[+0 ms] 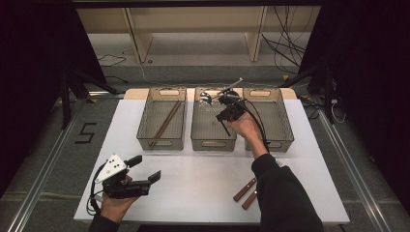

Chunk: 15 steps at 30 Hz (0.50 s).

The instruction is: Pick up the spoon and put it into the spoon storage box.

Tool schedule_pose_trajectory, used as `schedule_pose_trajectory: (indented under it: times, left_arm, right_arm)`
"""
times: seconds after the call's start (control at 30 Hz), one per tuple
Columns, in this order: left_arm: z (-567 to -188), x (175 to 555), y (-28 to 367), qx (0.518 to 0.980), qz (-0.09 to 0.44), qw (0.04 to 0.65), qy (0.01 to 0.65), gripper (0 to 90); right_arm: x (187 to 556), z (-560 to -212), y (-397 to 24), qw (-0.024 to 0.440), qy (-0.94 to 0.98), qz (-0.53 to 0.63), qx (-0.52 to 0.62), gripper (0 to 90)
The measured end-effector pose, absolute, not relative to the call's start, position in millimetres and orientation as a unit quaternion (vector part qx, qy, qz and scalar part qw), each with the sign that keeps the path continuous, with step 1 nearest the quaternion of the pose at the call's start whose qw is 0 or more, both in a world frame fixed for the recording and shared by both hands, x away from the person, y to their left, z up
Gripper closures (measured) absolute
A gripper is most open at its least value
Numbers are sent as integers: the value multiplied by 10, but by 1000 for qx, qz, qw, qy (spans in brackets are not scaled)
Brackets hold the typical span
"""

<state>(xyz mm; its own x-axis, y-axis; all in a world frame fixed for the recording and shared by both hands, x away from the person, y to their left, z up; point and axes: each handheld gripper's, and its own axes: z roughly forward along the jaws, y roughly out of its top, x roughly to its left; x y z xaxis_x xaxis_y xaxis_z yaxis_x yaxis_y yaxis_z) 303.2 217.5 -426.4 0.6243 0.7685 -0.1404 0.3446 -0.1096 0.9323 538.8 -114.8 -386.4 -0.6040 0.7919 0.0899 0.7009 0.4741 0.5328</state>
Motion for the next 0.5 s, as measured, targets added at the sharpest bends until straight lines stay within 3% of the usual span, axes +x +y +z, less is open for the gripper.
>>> schedule_pose_trajectory:
  times: [0.5]
  left_arm:
    - [-4268,3027,2169,719,194,543,387,110]
  right_arm:
    - [5408,-4121,-1147,75,858,238,450,846]
